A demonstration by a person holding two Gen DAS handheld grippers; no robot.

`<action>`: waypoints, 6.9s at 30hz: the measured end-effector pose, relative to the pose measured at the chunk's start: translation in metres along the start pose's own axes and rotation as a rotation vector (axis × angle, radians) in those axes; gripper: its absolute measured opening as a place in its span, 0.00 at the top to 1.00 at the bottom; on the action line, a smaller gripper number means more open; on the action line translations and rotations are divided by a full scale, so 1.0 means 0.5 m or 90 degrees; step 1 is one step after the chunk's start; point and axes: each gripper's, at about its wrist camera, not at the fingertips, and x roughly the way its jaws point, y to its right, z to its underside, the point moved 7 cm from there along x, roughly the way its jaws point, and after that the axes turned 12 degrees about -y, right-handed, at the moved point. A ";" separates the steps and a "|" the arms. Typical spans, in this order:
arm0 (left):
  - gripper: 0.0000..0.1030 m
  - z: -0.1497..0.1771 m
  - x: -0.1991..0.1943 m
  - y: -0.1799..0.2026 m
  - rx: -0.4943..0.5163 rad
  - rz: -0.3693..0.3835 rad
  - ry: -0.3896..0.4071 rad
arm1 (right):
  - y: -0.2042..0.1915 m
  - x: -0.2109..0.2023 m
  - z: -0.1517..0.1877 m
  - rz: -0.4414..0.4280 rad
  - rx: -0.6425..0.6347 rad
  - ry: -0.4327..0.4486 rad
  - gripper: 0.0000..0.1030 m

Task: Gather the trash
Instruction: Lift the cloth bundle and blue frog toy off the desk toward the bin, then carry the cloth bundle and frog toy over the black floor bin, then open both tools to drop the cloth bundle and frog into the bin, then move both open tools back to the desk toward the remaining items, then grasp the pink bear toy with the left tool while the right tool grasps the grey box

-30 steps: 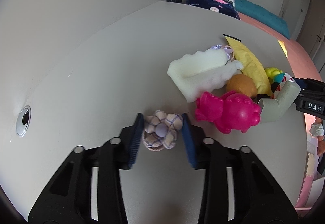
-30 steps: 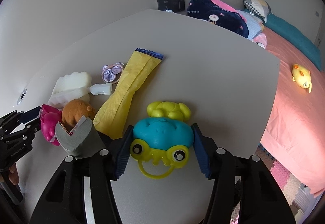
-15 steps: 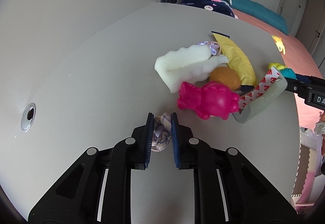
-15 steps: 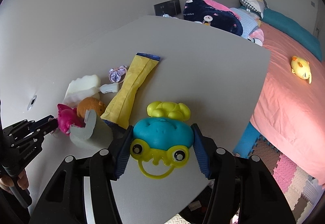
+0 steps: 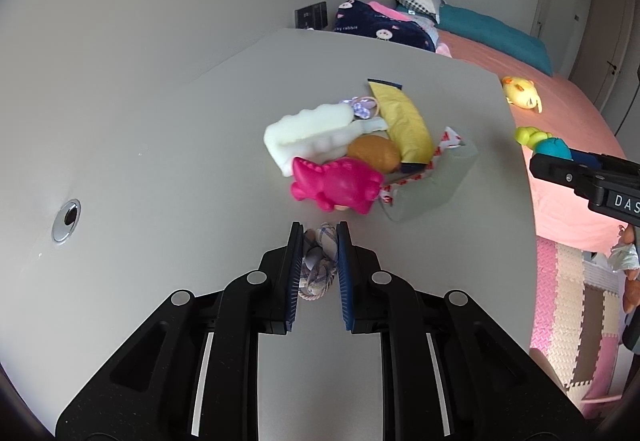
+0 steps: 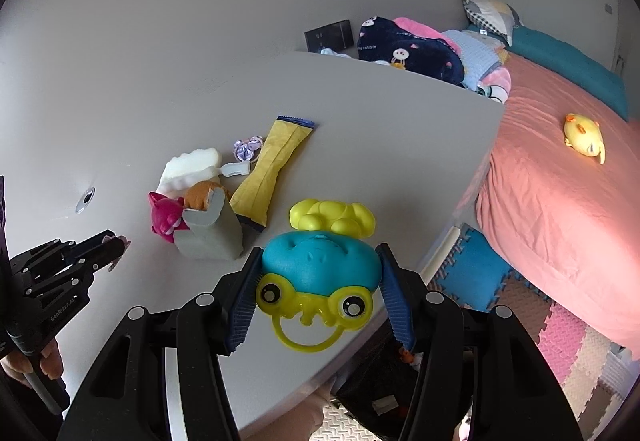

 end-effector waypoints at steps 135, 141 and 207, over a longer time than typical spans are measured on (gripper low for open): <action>0.09 0.008 0.013 0.171 0.109 0.032 -0.022 | 0.110 -0.007 0.069 0.038 0.067 -0.027 0.21; 0.09 -0.004 0.013 0.102 0.060 0.026 -0.017 | 0.065 0.010 0.052 0.031 0.040 -0.033 0.21; 0.40 -0.045 0.067 -0.159 -0.045 0.025 0.001 | -0.178 0.119 -0.051 -0.050 -0.041 -0.050 0.52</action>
